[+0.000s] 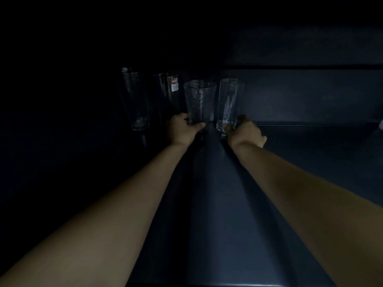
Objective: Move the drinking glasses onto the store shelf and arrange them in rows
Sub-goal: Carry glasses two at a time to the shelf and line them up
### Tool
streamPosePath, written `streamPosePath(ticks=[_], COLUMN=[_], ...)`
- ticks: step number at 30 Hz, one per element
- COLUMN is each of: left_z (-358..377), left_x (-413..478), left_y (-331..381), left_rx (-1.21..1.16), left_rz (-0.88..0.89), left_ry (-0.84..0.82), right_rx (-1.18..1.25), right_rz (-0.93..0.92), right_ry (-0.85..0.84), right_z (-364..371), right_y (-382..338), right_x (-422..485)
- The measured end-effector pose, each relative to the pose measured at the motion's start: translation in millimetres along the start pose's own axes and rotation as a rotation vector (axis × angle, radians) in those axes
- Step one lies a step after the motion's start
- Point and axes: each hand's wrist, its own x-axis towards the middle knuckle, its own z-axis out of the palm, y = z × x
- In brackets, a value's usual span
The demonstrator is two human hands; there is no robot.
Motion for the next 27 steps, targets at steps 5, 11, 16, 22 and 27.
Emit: streamPosePath(ticks=[5, 11, 16, 22, 27], left_z=[0.0, 0.7, 0.1, -1.1, -3.0], left_x=[0.3, 0.3, -0.1, -4.4, -7.2], left_y=[0.4, 2.4, 3.1, 7.7, 10.4], left_rx=[-0.009, -0.048, -0.043, -0.072, -0.086], left_rz=[-0.004, -0.027, -0.035, -0.032, -0.043], left_ry=[-0.006, -0.022, -0.018, -0.031, -0.034], right_rx=[-0.031, -0.042, -0.055, -0.071, -0.083], right_rz=[0.007, 0.01, 0.01, 0.016, 0.031], right_ry=[0.01, 0.02, 0.011, 0.006, -0.001], right_z=[0.2, -0.5, -0.6, 0.4, 0.9], right_y=[-1.7, -2.5, -3.3, -2.5, -2.3], right_x=[1.1, -0.6, -0.8, 0.1, 1.3])
